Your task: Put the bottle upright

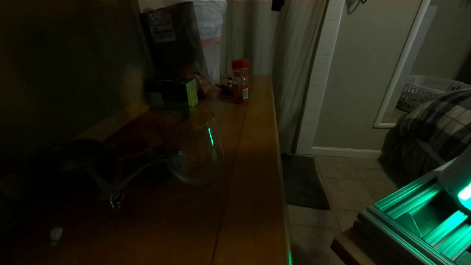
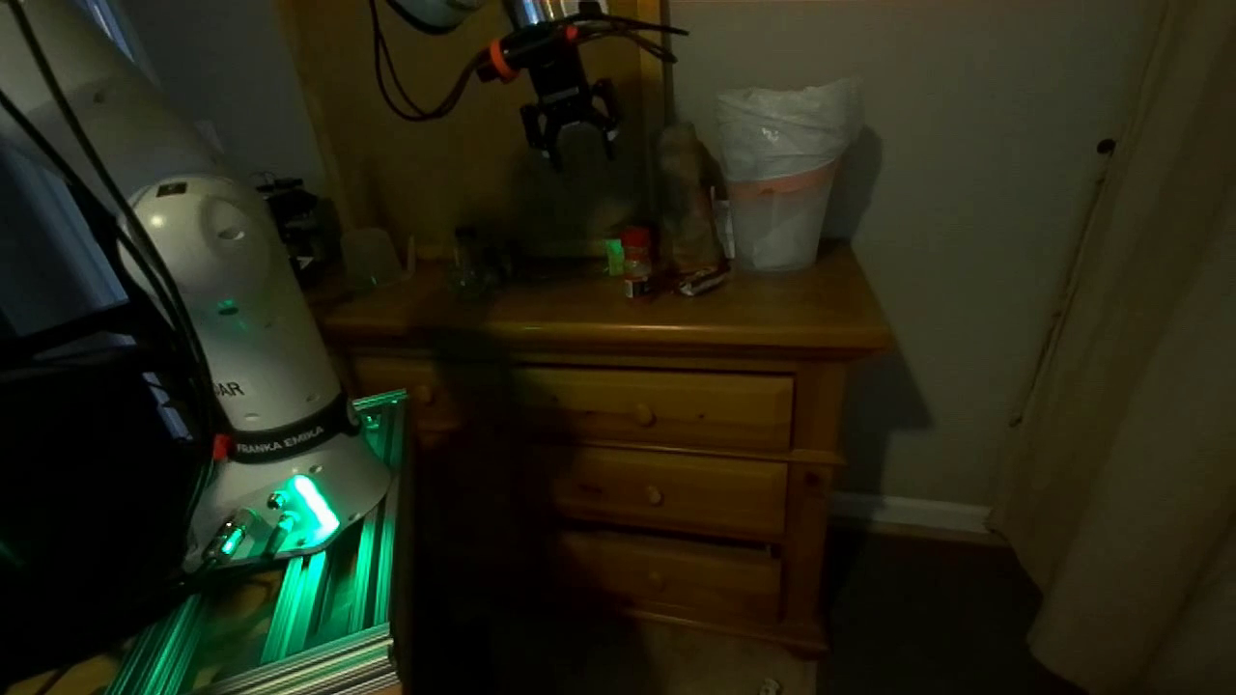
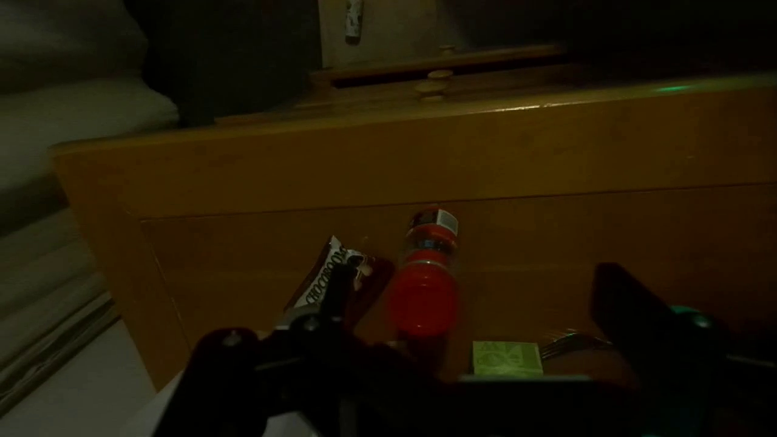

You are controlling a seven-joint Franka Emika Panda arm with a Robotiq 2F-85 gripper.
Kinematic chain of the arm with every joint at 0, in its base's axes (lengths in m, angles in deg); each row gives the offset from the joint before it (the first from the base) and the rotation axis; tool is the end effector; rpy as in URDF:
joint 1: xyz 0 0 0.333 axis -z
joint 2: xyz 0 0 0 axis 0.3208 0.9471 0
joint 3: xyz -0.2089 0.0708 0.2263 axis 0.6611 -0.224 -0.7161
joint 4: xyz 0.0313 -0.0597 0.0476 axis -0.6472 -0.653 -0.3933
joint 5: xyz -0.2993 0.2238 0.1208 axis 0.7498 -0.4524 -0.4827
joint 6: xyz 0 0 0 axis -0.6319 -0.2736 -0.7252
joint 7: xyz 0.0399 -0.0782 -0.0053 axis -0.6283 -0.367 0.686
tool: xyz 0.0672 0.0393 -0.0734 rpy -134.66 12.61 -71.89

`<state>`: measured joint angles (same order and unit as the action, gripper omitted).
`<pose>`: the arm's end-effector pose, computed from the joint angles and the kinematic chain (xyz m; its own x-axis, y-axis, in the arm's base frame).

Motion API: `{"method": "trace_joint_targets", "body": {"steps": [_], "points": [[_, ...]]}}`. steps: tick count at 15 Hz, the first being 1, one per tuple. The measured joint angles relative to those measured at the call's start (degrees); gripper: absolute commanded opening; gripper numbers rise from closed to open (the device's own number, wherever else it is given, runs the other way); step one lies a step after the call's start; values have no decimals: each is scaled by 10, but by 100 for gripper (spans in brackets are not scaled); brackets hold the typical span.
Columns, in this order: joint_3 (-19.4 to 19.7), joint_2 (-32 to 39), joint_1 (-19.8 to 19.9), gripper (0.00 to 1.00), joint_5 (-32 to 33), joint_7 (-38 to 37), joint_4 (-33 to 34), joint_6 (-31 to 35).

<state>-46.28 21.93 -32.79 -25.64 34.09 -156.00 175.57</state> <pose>0.4015 0.1992 0.4826 0.6466 0.7540 0.1158 0.7306 -0.6557 0.1904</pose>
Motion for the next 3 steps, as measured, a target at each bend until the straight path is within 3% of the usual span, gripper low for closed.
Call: {"method": "trace_joint_targets", "body": {"steps": [3], "points": [[1, -12, -1, 100, 0, -1, -13, 7]]}}
